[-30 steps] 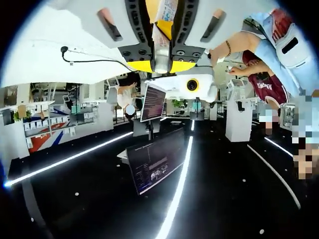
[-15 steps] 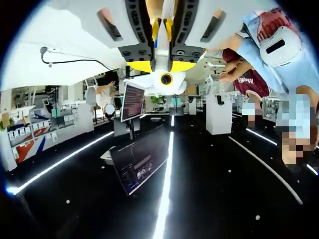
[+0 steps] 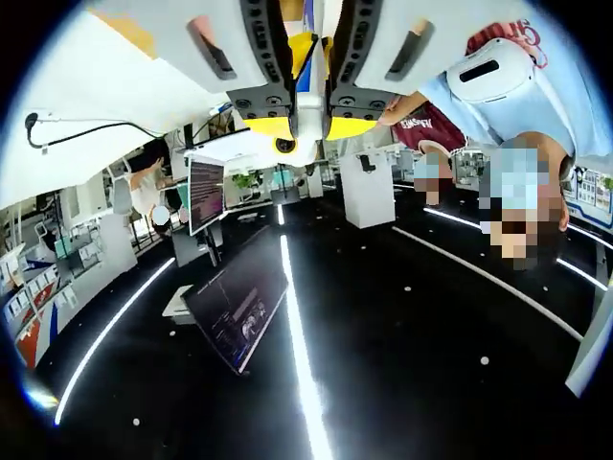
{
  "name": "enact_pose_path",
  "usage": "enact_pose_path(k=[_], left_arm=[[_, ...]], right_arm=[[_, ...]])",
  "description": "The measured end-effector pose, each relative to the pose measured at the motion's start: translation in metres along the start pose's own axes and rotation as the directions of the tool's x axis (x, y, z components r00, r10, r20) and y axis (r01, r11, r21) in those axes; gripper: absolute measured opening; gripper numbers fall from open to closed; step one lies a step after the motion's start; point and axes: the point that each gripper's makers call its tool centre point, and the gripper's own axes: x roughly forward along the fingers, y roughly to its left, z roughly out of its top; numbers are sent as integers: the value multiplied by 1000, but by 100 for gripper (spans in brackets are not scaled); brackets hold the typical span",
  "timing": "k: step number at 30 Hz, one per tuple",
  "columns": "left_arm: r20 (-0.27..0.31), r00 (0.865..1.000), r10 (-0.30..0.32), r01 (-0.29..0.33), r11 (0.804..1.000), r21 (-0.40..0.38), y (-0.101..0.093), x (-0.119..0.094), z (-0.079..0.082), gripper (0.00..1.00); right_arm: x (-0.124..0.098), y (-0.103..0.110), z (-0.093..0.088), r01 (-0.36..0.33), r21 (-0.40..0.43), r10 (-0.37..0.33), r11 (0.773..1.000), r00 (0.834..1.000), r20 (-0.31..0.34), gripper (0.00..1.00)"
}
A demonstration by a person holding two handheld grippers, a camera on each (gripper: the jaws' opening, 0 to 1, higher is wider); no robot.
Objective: Pick up the toothpaste unscrew the cap squeeze it onto the small board screw the cap back on and return it to the table
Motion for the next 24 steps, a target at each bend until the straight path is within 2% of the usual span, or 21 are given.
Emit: enact_pose_path(k=[11,15,17,18,21,22,23,24], left_arm=[[-2,998,55,-55,998,32,8,-2,2,2],[5,995,102,-102,994,44,13,-2,6,2],[11,986,164,-164,984,63,21,-3,9,2],[28,980,195,-197,977,84,24,-3,13,2],[7,962,274,-272,951,147,29,-3,14,2],[10,954,298,-296,943,150,31,-4,14,2],[11,946,324,-323,940,110,35,-5,14,2],[5,944,331,-331,941,71,36,-5,13,2]], right_arm=[[-2,-10,4,26,-17,-26,1000,999,22,10],[-2,-15,9,51,-69,-49,996,998,38,10],[-3,-21,10,91,-72,-89,993,996,29,11],[-4,-24,13,118,-81,-116,990,993,38,12],[-11,-29,30,192,-111,-183,975,979,92,17],[-13,-31,33,220,-116,-210,968,973,100,20],[-14,-32,34,238,-122,-227,964,969,98,20],[-16,-36,34,272,-127,-262,954,961,91,20]])
